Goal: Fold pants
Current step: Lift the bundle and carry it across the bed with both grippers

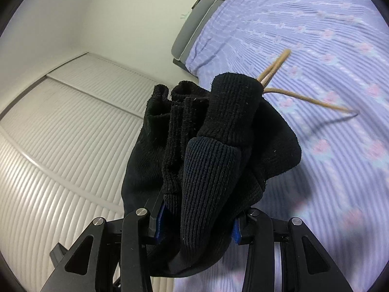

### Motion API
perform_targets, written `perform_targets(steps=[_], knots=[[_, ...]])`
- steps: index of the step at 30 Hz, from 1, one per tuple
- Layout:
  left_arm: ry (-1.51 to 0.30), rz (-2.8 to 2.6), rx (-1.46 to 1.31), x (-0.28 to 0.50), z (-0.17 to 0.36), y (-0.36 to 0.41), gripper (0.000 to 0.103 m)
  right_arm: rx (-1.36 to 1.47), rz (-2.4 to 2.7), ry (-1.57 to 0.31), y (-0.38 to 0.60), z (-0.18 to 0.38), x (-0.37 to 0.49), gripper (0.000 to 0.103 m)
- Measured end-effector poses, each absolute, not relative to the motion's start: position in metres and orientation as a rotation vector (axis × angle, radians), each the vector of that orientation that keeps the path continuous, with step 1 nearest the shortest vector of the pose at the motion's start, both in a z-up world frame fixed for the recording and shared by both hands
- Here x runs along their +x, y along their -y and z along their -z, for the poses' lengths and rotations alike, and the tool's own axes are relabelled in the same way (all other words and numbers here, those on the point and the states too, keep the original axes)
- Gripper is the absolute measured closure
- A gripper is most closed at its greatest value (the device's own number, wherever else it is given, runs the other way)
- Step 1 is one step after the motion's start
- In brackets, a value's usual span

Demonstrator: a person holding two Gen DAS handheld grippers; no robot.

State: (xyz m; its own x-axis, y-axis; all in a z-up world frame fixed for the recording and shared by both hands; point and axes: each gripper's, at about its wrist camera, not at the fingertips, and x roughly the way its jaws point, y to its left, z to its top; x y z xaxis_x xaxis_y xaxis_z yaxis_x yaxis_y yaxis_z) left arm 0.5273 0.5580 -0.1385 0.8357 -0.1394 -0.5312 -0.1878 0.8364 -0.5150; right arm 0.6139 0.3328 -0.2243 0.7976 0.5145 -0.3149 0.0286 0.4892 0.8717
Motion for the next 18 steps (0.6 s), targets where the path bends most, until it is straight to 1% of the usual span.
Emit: perform_targets(steps=[5, 7, 9, 14, 16, 17, 18], knots=[[-0.631, -0.030, -0.577, 0.576, 0.163, -0.571, 0.063, 1.033, -0.259, -0.620, -0.356, 0.236, 0.650, 0.061], [-0.655, -0.022, -0.584, 0.591, 0.176, -0.579, 0.063, 1.061, -0.232, -0.644, -0.363, 0.251, 0.663, 0.061], [-0.669, -0.012, -0.585, 0.603, 0.185, -0.585, 0.062, 1.083, -0.217, -0.660, -0.366, 0.260, 0.665, 0.061], [-0.681, 0.014, -0.599, 0.613, 0.200, -0.596, 0.059, 1.027, -0.220, -0.658, -0.380, 0.270, 0.659, 0.059], [-0.677, 0.008, -0.559, 0.609, 0.199, -0.592, 0.052, 0.991, -0.217, -0.649, -0.380, 0.270, 0.656, 0.052], [-0.670, 0.002, -0.553, 0.605, 0.197, -0.591, 0.050, 0.977, -0.214, -0.648, -0.379, 0.269, 0.654, 0.050], [-0.663, -0.009, -0.554, 0.601, 0.195, -0.590, 0.045, 0.969, -0.213, -0.650, -0.376, 0.268, 0.653, 0.047]])
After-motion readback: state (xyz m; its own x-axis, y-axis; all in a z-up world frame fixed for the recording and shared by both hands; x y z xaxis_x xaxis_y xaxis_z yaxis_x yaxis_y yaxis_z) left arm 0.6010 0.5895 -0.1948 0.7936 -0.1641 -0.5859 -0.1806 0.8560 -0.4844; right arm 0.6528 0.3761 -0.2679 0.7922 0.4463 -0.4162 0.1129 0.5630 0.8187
